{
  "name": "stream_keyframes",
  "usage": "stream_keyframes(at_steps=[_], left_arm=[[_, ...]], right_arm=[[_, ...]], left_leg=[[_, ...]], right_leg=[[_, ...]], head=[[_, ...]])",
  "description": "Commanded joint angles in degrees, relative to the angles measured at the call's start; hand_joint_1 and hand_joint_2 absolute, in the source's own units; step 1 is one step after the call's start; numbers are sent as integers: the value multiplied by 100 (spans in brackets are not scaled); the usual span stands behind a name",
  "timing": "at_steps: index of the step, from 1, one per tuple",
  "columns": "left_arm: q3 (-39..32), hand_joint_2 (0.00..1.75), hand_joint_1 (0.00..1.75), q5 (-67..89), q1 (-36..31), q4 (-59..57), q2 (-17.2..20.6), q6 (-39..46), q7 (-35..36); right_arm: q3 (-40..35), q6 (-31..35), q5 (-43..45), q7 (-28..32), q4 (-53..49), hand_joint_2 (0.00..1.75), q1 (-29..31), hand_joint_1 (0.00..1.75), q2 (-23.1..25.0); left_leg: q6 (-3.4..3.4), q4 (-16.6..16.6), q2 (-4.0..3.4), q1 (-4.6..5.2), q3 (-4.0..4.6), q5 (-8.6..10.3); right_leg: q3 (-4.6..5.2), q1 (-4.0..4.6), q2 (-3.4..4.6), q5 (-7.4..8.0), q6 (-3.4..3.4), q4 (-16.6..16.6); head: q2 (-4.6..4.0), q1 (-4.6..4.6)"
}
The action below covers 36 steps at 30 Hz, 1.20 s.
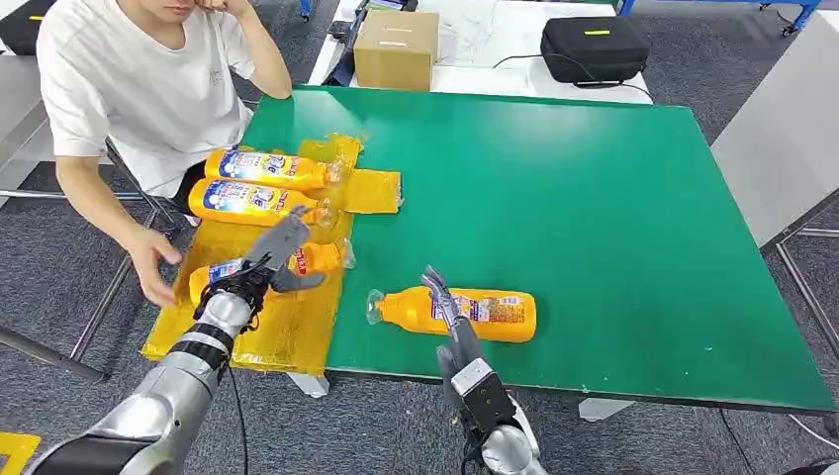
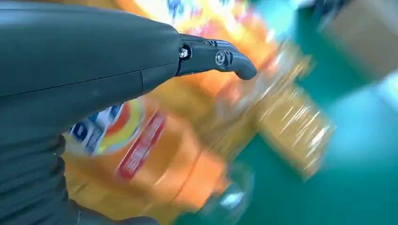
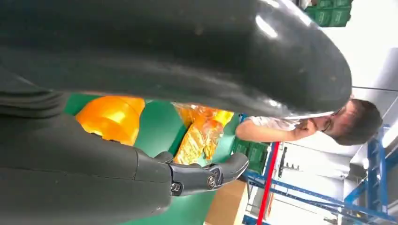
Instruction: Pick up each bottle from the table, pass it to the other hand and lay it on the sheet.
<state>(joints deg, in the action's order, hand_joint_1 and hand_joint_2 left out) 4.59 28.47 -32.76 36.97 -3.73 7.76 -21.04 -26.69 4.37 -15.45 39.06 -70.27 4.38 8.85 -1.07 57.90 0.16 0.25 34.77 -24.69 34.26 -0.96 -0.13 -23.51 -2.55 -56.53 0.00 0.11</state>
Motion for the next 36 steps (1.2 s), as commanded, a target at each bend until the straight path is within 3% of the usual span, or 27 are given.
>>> stream_keyframes(at_steps=[1,6,9,10,12,18,19,22,25,31,36], left_arm=[[-125,175,0,-2170,1196,3541,-511,819,-1096],[-64,175,0,-3230,1357,4417,-533,464,-951],[-6,175,0,-3733,1510,4766,-568,215,-836],[27,175,0,-3801,1577,4896,-583,183,-838],[101,175,0,-3845,1735,5187,-565,163,-826],[98,175,0,-3869,1735,5172,-554,150,-815],[118,175,0,-3981,1840,5330,-562,31,-843],[186,175,0,-4134,2353,5996,-606,-109,-808],[249,175,0,-4306,2741,6321,-635,-225,-794],[547,175,0,-4278,2700,5932,-715,-253,-799],[689,175,0,-4249,2527,5656,-708,-182,-743]], right_arm=[[-233,175,-62,27,412,0,217,0,-122],[-367,451,-335,-9,539,0,326,0,-207],[-569,1259,-1475,-387,738,0,504,0,-559],[-660,1567,-2042,-691,845,175,622,0,-783],[-624,1684,-2393,-832,883,175,720,0,-1024],[-659,1763,-2557,-913,868,175,724,0,-1023],[-689,2015,-3159,-1394,831,175,789,0,-1235],[-308,2213,-3887,-1890,448,175,791,0,-1806],[157,2144,-4188,-2144,256,175,759,0,-2045],[272,1361,-4121,-2234,1148,175,1177,0,-1813],[107,1245,-4162,-2344,1819,175,1523,0,-1583]], left_leg=[[3,2,-1,-6,-2,-8],[6,5,-10,-7,13,-10],[8,6,-9,-11,0,-15],[7,0,-10,-6,-4,-12],[5,-1,-12,-8,-7,-12],[6,-3,-4,-4,-8,-12],[6,-3,-3,-3,-5,-12],[4,-2,-1,0,-3,-11],[0,-2,-2,5,-4,-13],[5,0,-5,2,-7,-15],[6,-7,-7,0,-8,-10]], right_leg=[[-7,6,0,-6,5,5],[9,7,7,-2,6,1],[-5,11,7,-6,9,5],[-6,7,8,-5,8,7],[-13,9,10,-2,6,15],[-15,5,2,-7,8,10],[-12,4,1,-6,7,8],[-10,2,-1,-7,4,8],[-9,-3,0,-7,0,9],[-15,1,-1,-5,7,13],[-14,3,2,1,8,19]], head=[[0,2],[0,0],[0,0],[0,0],[0,-2],[0,2],[0,0],[0,0],[0,-2],[0,-2],[0,0]])
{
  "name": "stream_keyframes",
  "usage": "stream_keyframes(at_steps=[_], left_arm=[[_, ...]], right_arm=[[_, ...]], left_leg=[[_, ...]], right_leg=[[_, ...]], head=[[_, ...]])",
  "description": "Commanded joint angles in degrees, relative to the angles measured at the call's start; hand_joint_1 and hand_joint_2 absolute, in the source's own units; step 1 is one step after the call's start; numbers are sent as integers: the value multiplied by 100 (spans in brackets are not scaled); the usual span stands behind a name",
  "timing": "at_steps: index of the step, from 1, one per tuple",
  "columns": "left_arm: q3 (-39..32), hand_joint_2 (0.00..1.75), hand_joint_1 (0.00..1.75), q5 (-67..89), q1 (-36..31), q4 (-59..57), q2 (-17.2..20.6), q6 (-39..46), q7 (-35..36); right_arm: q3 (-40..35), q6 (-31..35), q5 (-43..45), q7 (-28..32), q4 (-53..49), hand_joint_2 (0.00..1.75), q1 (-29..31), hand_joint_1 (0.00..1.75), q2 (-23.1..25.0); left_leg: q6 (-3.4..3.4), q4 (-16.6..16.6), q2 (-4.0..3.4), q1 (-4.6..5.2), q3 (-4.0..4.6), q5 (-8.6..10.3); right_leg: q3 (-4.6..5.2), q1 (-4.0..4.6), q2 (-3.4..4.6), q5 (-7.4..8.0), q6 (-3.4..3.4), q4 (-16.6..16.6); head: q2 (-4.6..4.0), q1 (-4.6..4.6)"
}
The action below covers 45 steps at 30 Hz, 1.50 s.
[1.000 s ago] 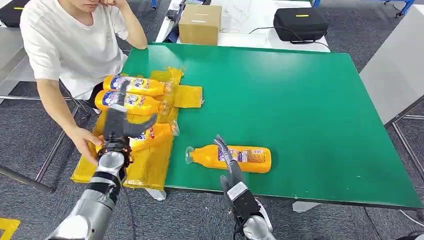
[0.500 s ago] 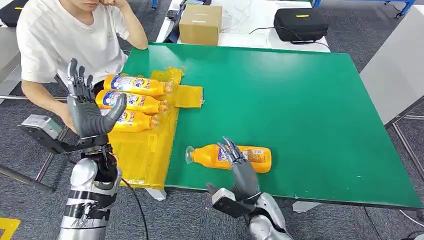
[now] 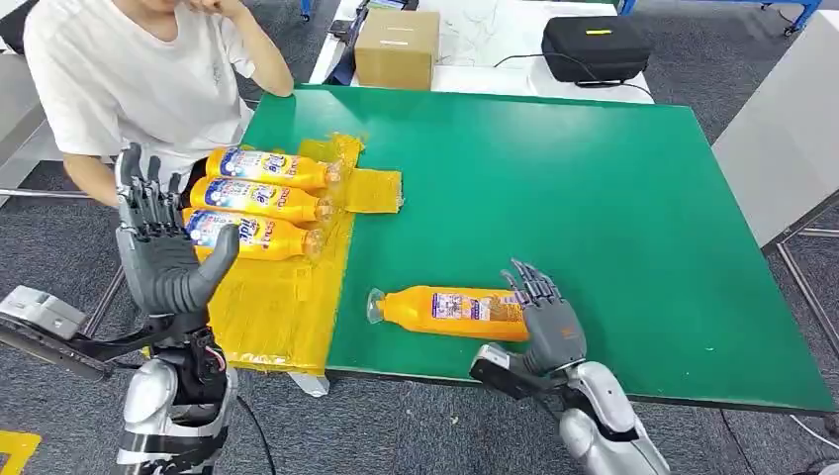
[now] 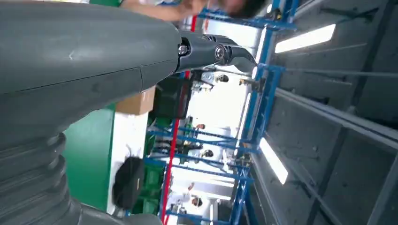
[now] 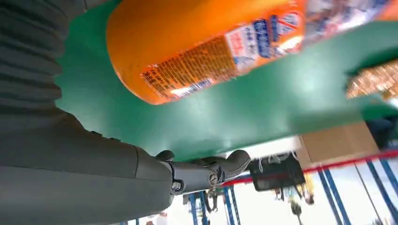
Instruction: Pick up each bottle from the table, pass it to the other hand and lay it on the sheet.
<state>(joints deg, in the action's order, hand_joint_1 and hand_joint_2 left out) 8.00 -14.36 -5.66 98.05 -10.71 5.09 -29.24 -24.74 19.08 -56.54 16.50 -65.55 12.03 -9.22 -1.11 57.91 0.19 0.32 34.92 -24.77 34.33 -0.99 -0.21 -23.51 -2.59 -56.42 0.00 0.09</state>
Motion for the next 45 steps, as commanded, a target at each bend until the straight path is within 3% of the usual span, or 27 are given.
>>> stream_keyframes(at_steps=[1,10,15,37,45], left_arm=[[383,175,0,29,-199,-466,9,82,74],[484,175,0,78,-295,-651,42,201,249],[664,175,0,33,-500,-862,62,98,283],[781,175,0,40,-658,-1034,100,79,361],[960,175,0,106,-1063,-1447,139,55,567]], right_arm=[[-189,-305,-116,-177,1543,175,882,0,218],[-228,-313,-30,-193,1840,175,998,0,188],[-293,-518,316,211,2240,175,1205,0,498],[-407,-573,401,269,2431,175,1374,0,612],[-951,-1576,573,-318,3265,175,2170,0,784]], left_leg=[[9,-5,-7,-6,-22,-2],[6,-4,-4,-8,-23,-2],[8,-2,-5,-6,-18,-1],[8,-3,-2,-6,-18,1],[6,-2,-16,-6,-19,2]], right_leg=[[-20,7,6,0,10,6],[-23,7,3,-2,7,5],[-17,5,5,-1,9,1],[-15,6,0,-1,9,0],[-9,6,10,4,8,-2]], head=[[0,0],[0,0],[0,0],[0,0],[0,0]])
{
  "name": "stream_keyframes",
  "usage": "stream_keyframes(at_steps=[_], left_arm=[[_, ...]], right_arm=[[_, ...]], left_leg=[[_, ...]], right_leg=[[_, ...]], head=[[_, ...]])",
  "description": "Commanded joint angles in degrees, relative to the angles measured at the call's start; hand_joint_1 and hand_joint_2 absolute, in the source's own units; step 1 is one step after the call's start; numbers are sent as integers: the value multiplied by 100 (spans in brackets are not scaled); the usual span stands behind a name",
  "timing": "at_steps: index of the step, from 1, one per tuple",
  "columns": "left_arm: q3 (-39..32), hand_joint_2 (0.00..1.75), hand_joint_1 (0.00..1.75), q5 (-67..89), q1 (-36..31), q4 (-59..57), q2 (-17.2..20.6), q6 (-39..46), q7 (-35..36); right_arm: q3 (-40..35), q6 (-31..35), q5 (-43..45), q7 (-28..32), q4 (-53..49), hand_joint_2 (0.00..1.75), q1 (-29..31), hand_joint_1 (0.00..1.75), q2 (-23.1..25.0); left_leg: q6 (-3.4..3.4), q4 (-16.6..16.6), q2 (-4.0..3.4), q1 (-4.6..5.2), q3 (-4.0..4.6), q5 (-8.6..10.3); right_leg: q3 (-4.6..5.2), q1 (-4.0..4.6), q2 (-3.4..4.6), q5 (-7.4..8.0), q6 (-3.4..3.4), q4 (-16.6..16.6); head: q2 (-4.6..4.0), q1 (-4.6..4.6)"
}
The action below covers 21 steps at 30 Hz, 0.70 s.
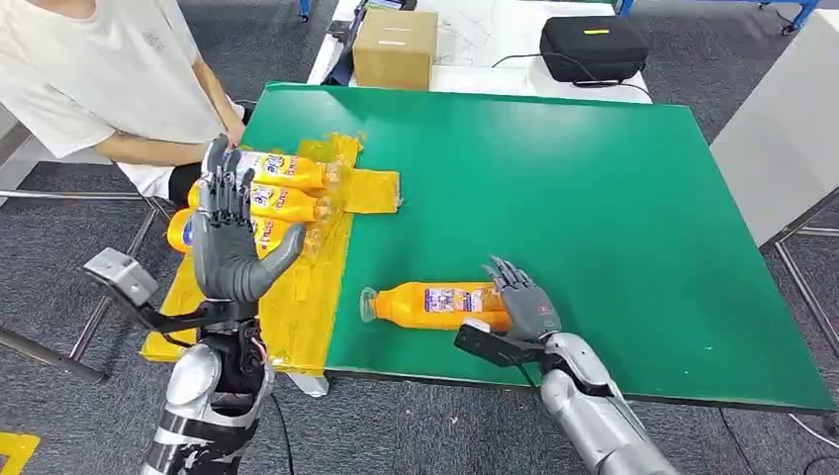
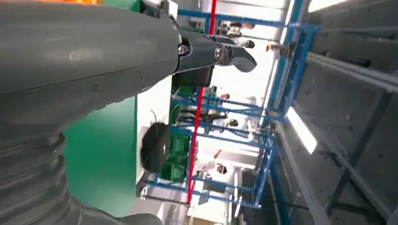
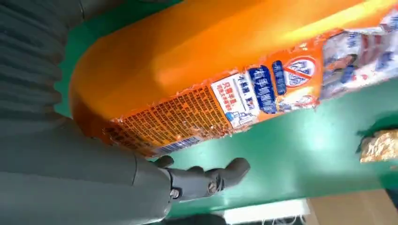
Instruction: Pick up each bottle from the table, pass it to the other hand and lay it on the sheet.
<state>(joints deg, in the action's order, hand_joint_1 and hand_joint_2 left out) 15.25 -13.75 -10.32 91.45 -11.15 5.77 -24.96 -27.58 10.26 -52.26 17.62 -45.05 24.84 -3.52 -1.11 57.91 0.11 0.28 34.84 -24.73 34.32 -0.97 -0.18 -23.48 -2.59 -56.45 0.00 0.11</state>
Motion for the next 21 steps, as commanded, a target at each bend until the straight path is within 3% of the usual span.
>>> stream_keyframes(at_steps=[1,2,3,7,9,14,20,21], left_arm=[[239,175,0,54,-619,-807,185,-13,149],[274,175,0,75,-681,-896,201,-35,226],[273,175,0,76,-757,-1018,178,-34,229],[302,175,0,71,-810,-1161,162,-41,245],[322,175,0,91,-797,-1179,193,-54,275],[359,175,0,144,-841,-1251,238,-195,345],[421,175,0,181,-869,-1392,255,-290,343],[421,175,0,187,-851,-1364,269,-298,336]], right_arm=[[-735,-838,118,-535,1317,175,953,0,213],[-940,-1427,4,-1003,1739,175,1163,150,210],[-961,-1473,89,-993,1879,175,1214,175,169],[-973,-1463,163,-908,2108,175,1201,175,107],[-1263,-1201,-179,-1362,2203,175,1250,175,122],[-1109,-1455,24,-1629,2434,175,1288,175,197],[-1022,-1594,180,-1494,2534,175,1233,175,176],[-930,-1540,328,-1215,2455,175,1178,175,190]], left_leg=[[9,0,-8,-6,-20,-4],[7,-2,-6,-4,-19,-1],[5,-2,-5,-1,-16,0],[7,-11,-6,-8,-50,0],[11,-9,-4,-10,-68,-1],[12,-8,-3,-10,-64,7],[-3,-16,20,-13,-75,20],[-6,-14,14,-7,-81,17]], right_leg=[[-17,7,7,-1,11,2],[-16,4,6,-1,10,1],[-14,1,4,0,7,1],[-48,8,4,0,9,16],[-65,11,-2,2,11,18],[-62,11,-2,9,14,17],[-83,13,-19,11,4,31],[-88,7,-13,8,0,25]], head=[[0,0],[0,0],[0,0],[0,-2],[0,0],[0,-2],[0,-2],[0,-2]])
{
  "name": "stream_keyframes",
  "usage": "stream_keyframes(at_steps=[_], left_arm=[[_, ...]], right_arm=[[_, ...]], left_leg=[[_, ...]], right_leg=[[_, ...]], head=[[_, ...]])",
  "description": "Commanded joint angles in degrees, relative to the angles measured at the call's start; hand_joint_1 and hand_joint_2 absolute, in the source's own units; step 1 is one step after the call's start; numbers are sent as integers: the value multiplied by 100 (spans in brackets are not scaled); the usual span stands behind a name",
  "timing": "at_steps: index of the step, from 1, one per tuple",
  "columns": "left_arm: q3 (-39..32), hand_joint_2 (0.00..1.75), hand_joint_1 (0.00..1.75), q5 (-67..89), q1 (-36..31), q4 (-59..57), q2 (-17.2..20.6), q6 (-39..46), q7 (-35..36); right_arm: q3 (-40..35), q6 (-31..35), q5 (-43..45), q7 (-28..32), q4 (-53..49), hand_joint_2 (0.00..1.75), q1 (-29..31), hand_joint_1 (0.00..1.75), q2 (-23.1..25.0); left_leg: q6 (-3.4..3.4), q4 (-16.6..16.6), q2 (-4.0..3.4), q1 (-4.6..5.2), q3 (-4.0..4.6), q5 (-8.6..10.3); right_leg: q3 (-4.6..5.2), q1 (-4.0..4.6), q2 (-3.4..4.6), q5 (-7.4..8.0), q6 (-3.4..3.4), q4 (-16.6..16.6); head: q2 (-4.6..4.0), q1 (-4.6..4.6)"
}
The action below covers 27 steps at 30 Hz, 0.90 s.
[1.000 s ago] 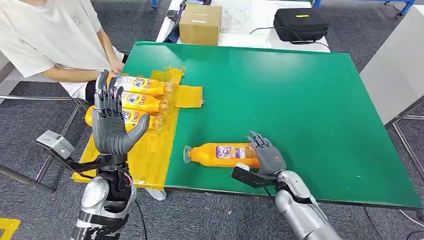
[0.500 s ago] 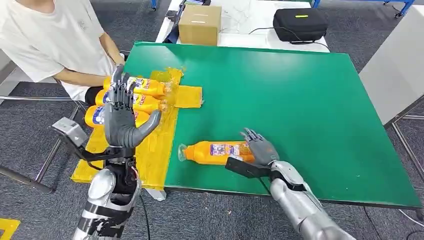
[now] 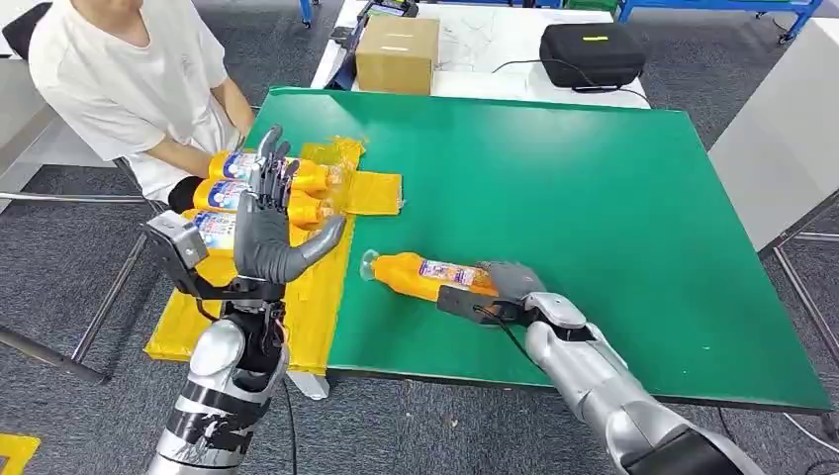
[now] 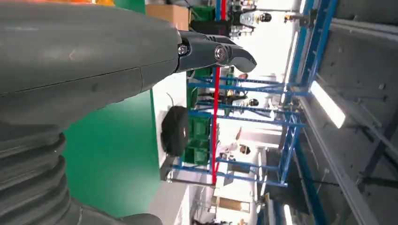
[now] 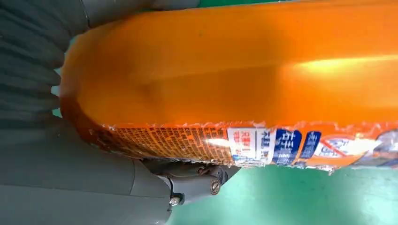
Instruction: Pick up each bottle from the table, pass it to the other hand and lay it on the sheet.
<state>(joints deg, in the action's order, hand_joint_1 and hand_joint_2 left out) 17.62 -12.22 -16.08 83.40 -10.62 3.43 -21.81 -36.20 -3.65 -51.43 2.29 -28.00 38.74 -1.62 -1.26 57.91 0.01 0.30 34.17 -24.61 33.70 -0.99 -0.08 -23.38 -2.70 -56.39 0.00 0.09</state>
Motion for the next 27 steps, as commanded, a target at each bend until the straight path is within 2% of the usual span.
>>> stream_keyframes(at_steps=[1,3,13,15,19,21,23,24,27], left_arm=[[185,175,0,36,-265,-544,225,-69,15],[185,175,0,37,-202,-433,264,-78,11],[183,175,0,37,-188,-412,270,-79,11],[171,175,0,35,-132,-337,271,-59,-2],[110,175,0,-16,124,-151,206,90,42],[99,175,0,-283,504,-66,100,152,62],[-37,175,0,-1044,1029,-20,-14,-115,95],[-181,175,0,-1651,1298,-42,-135,-257,347],[-120,175,0,-1800,1809,-104,-70,-530,176]], right_arm=[[-7,-101,334,480,701,175,-243,175,9],[457,107,927,1101,464,175,-449,175,110],[448,111,934,1104,447,175,-474,175,131],[912,340,1488,1631,165,175,-662,175,226],[1709,863,2461,2434,-1049,175,-1288,175,558],[2238,1060,3250,2632,-2404,175,-1918,175,811],[2424,1125,3877,2684,-3547,175,-2433,175,879],[2553,1251,4155,2644,-3967,175,-2632,175,929],[2680,1346,4580,2607,-4759,175,-2964,175,907]], left_leg=[[10,-14,25,-13,-12,4],[8,-11,19,-10,-24,1],[15,-14,10,-13,-27,-1],[13,-10,9,-15,-25,-2],[9,-11,-12,-14,-31,-8],[14,-15,-20,-17,-30,-12],[10,-15,-22,-8,-20,-15],[15,-14,-30,-13,-22,-23],[10,-13,-2,-5,12,-23]], right_leg=[[-28,13,-25,0,13,22],[-37,10,-19,-2,9,24],[-38,14,-17,3,15,29],[-36,16,-16,4,13,27],[-37,14,5,4,8,26],[-35,17,13,3,14,29],[-24,8,17,-2,8,21],[-23,13,26,-7,14,20],[2,5,7,-16,6,15]], head=[[0,0],[0,2],[0,2],[0,2],[0,2],[0,2],[0,2],[0,2],[0,-2]])
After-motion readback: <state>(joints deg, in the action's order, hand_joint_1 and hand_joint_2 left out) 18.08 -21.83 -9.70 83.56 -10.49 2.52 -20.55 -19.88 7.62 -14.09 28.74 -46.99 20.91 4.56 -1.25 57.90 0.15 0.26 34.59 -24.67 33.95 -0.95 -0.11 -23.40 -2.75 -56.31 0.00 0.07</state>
